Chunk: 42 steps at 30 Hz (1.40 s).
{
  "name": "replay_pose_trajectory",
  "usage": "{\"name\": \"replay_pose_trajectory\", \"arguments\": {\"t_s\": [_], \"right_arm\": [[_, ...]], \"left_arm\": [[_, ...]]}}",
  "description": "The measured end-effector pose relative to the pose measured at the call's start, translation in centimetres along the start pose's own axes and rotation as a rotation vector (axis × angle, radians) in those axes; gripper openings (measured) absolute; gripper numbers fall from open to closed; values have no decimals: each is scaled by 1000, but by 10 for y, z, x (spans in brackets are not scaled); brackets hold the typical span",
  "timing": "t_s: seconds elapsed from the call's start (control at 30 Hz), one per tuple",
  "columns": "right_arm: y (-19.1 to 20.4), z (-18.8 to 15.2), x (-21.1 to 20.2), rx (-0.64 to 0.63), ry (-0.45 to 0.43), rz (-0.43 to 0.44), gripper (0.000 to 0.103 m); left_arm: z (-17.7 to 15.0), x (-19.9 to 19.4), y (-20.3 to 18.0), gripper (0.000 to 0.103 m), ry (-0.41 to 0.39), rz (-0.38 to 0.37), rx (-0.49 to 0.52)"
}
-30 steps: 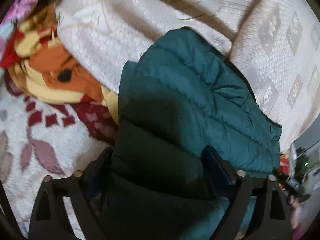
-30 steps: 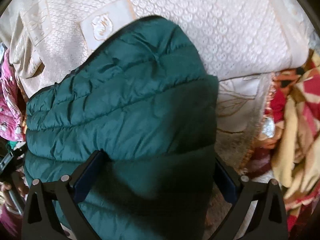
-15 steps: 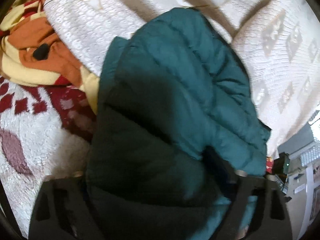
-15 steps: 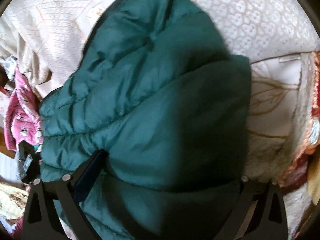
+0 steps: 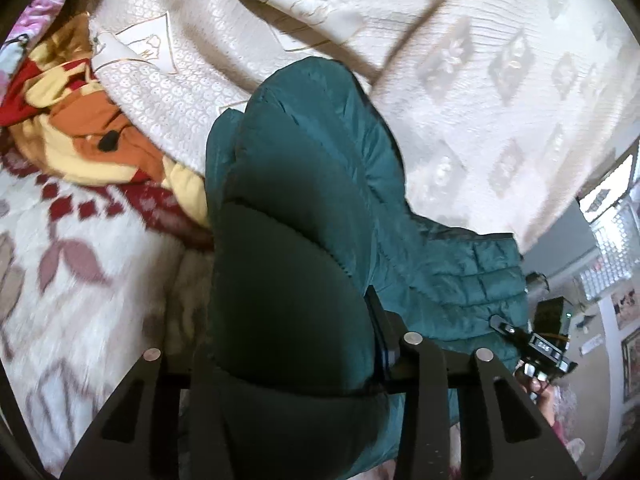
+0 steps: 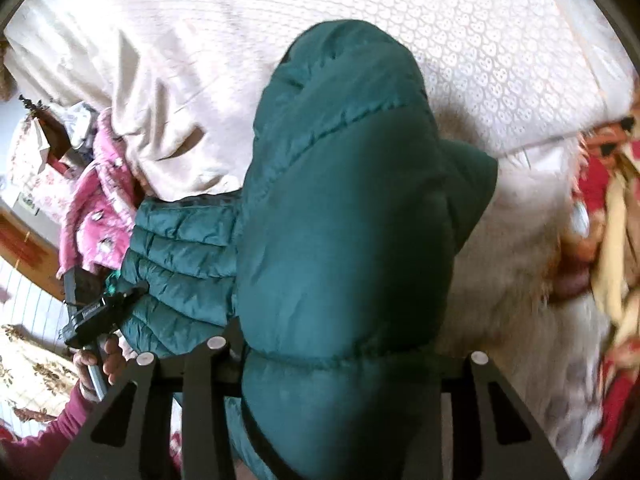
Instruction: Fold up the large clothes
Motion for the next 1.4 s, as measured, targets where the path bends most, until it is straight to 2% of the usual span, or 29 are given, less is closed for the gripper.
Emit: {"name": "replay_pose_trajectory", "arguments": {"t_s": [0.1,0.2,0.27,0.3,0.33,0.37,0.4,0.43,0.53,0.67,0.83,0.93,1.07,1.23,1.33,1.4], "right_arm": [[12,-27,-26,14,34,14,44],[18,-58,-52,49,64,17,46],[19,-77,-63,61,75,-13,56],[16,-87,-64,55,86,-60,60],[11,-94,-64,42,93,-109,68],[7,-101,-60,27,100,-169,78],[5,-106,-52,7,107,-217,83],[4,-110,-46,-14,103,-248,89],[9,-114,-46,-36,54,-295,91],[40,-113,-55,-104,9,-382,91],[57,-109,-90,-174,-77,-495,92],[60,-105,-118,-191,-123,-501,92],[86,-106,-126,-230,-156,-479,92],[120,-128,-120,-283,-173,-455,93],[140,-140,-110,-307,-177,-440,94],[150,-148,-105,-322,-185,-435,94]], "left_arm": [[-19,-34,-2,12,38,-12,13],[-44,-58,3,15,92,9,19],[-57,-62,12,23,118,45,17],[-63,-60,18,33,121,95,26],[-67,-56,23,44,119,135,34],[-70,-52,26,50,119,159,40],[-74,-48,31,63,103,188,52],[-76,-49,33,72,71,215,62],[-78,-58,26,73,21,269,76],[-80,-91,12,70,-47,354,155],[-75,-120,-3,68,-137,422,229],[-78,-118,-20,68,-177,452,295],[-89,-117,-45,68,-216,480,387],[-108,-111,-69,68,-232,489,448],[-120,-107,-82,68,-243,535,502],[-128,-106,-90,68,-254,530,524]]}}
Point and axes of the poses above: each gripper's, at about its wrist camera, not at the fingertips, and x roughly the way its jaws point, y to its left, z to its top, the point moved 2 cm from there along x, roughly the way its jaws point, and after that the axes turned 11 degrees about -y, right-handed, at the moved point
